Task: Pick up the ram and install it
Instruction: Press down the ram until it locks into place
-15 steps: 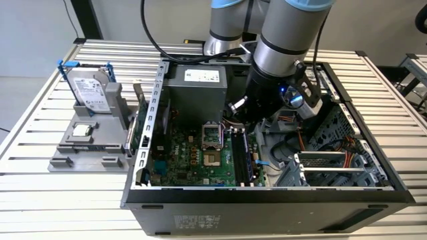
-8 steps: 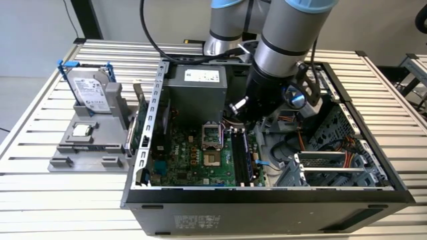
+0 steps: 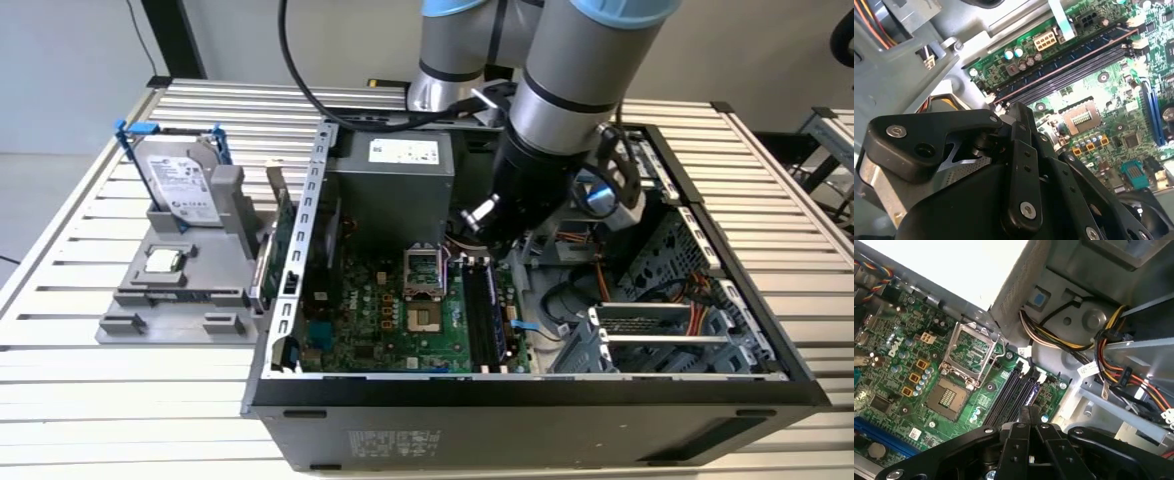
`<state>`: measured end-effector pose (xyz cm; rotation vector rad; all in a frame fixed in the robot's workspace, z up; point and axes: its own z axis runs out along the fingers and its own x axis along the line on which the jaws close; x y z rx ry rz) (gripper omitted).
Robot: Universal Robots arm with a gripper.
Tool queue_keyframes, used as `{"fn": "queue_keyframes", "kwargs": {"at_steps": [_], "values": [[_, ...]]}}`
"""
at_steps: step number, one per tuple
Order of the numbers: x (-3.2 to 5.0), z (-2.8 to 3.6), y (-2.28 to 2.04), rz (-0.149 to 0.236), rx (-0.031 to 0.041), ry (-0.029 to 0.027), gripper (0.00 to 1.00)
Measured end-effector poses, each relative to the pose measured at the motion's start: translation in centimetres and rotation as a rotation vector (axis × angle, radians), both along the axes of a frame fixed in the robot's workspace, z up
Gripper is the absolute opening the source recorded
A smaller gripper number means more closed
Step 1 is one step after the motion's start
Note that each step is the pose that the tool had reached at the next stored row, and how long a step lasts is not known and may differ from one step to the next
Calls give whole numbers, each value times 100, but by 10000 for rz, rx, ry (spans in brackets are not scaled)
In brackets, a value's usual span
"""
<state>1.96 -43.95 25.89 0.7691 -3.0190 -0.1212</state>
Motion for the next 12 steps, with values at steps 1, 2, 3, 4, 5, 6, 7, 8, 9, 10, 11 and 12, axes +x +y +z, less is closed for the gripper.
{"fn": "queue_keyframes", "kwargs": {"at_steps": [1,2,3,4,5,6,7,8,9,10,11,12], "values": [[0,0,0,89,33,-6,0],[4,-1,0,171,72,-10,0],[7,-1,0,244,113,-13,0],[10,0,0,311,148,-14,0],[14,0,0,381,188,-15,0],[19,0,0,448,230,-16,0],[23,0,0,520,275,-16,0],[26,0,0,600,324,-17,0],[30,0,0,676,370,-17,0],[32,0,0,757,413,-18,0],[34,0,0,848,455,-18,0],[34,0,0,946,493,-18,0]]}}
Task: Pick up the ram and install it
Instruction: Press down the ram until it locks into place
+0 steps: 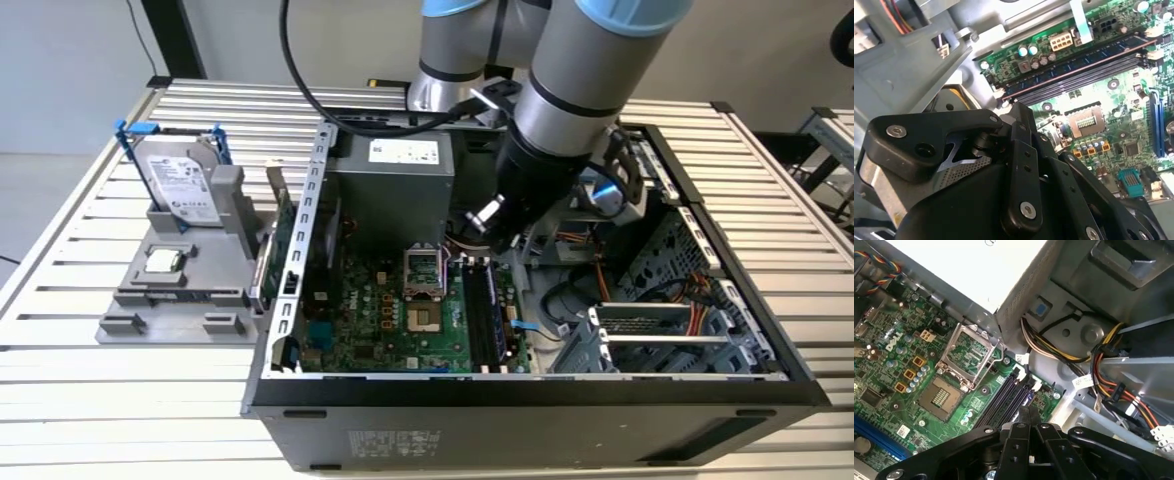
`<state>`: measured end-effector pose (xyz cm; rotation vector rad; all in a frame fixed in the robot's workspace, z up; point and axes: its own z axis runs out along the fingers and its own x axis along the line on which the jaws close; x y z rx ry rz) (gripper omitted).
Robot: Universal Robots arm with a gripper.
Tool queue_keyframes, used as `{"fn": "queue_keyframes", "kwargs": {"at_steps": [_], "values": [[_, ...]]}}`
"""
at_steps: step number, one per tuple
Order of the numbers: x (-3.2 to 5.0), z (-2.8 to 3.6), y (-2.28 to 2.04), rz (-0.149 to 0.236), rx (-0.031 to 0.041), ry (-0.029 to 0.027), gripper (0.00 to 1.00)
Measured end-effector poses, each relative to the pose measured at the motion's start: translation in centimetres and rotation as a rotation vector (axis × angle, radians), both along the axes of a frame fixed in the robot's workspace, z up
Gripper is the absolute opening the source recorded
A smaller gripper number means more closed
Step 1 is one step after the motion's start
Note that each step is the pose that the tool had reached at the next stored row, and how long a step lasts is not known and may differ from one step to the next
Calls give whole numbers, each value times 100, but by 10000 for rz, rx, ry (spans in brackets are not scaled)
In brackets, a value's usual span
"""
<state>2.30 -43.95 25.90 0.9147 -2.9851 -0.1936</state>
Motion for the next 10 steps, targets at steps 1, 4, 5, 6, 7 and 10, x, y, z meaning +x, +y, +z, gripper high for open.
{"fn": "queue_keyframes", "kwargs": {"at_steps": [1,4,5,6,7,10], "values": [[1,0,0,97,36,-1,0],[4,1,0,401,130,-4,0],[4,1,0,515,157,-7,0],[3,1,0,627,181,-15,0],[5,1,0,735,213,-21,0],[11,1,0,983,345,-42,0]]}}
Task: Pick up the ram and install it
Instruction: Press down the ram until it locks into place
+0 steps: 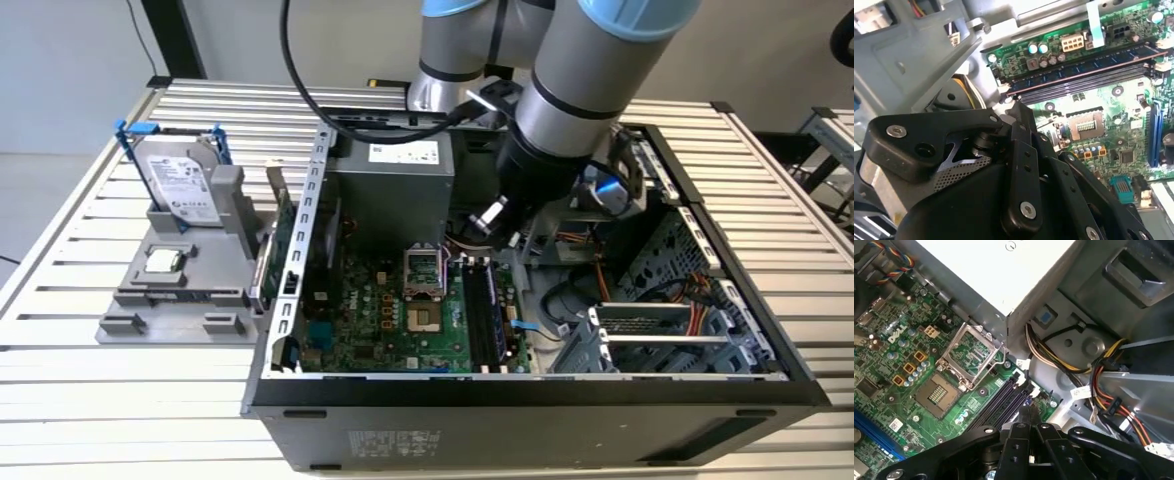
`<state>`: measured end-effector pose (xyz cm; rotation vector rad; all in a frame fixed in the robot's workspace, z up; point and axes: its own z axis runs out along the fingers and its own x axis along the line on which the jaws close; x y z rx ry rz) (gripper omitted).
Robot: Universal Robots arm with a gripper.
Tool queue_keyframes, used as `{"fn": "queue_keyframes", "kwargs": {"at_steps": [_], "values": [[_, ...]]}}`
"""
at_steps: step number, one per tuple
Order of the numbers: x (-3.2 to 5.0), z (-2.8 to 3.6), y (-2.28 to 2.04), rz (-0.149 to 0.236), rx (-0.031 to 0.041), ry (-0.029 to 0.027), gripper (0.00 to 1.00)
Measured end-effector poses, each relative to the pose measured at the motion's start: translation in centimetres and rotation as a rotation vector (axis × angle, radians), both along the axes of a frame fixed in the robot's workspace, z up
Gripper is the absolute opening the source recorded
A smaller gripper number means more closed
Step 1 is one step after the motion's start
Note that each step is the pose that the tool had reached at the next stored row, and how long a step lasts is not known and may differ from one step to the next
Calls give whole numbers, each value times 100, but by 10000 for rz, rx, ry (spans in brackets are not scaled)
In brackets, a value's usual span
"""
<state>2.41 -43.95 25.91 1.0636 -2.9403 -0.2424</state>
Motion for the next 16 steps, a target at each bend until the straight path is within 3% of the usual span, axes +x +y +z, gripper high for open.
{"fn": "queue_keyframes", "kwargs": {"at_steps": [4,10,15,16], "values": [[6,0,0,349,106,-131,0],[7,0,-2,1028,106,-592,0],[7,-1,-3,1704,109,-886,0],[7,-2,-3,1804,109,-922,0]]}}
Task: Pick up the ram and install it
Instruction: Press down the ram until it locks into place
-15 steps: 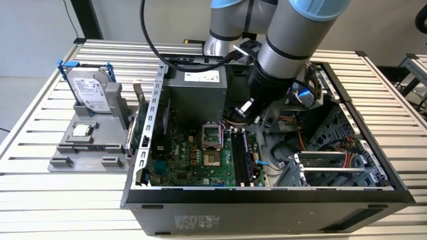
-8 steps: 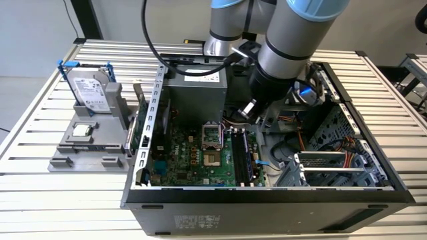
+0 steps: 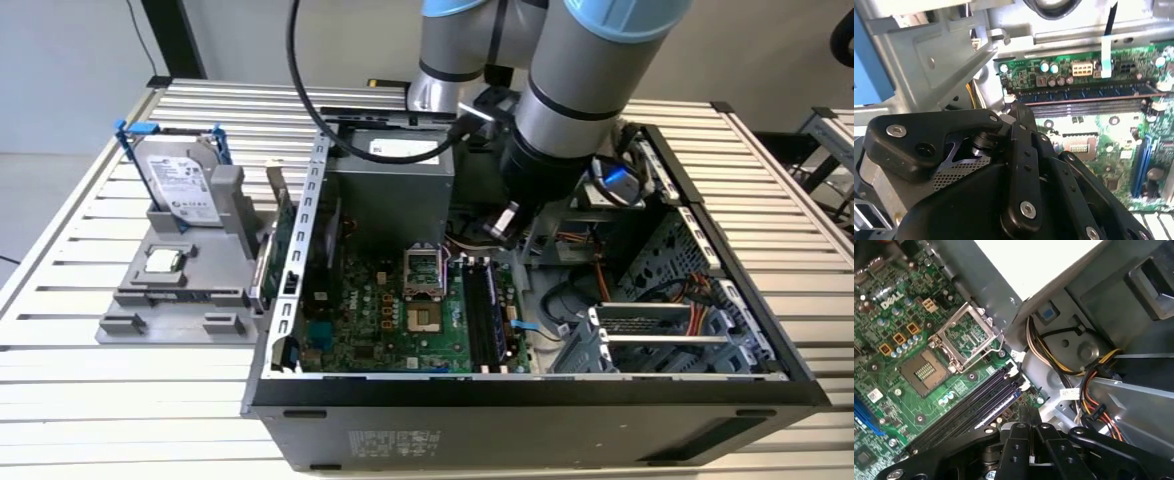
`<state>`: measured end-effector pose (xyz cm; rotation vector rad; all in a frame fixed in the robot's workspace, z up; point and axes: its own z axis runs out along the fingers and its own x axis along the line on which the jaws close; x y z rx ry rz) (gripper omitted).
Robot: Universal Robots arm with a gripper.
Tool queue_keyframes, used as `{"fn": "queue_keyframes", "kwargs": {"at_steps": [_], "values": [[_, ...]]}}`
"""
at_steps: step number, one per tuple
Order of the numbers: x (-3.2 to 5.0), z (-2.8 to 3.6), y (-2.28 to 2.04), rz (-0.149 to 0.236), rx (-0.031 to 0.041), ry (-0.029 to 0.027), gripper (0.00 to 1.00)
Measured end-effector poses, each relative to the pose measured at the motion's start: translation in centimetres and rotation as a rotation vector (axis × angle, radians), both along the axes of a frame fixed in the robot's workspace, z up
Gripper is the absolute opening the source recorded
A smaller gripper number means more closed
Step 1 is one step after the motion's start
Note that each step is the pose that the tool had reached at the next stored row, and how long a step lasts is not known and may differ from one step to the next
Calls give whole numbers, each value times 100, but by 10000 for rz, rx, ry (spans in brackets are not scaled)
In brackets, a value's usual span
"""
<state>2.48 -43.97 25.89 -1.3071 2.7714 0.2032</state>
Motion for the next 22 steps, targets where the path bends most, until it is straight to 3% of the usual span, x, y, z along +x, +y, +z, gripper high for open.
{"fn": "queue_keyframes", "kwargs": {"at_steps": [3,11,18,22], "values": [[0,-2,-10,248,-2,-63,0],[14,-9,-93,460,-4,-69,0],[14,-10,-138,703,-53,-158,0],[15,-13,-222,738,-75,-162,0]]}}
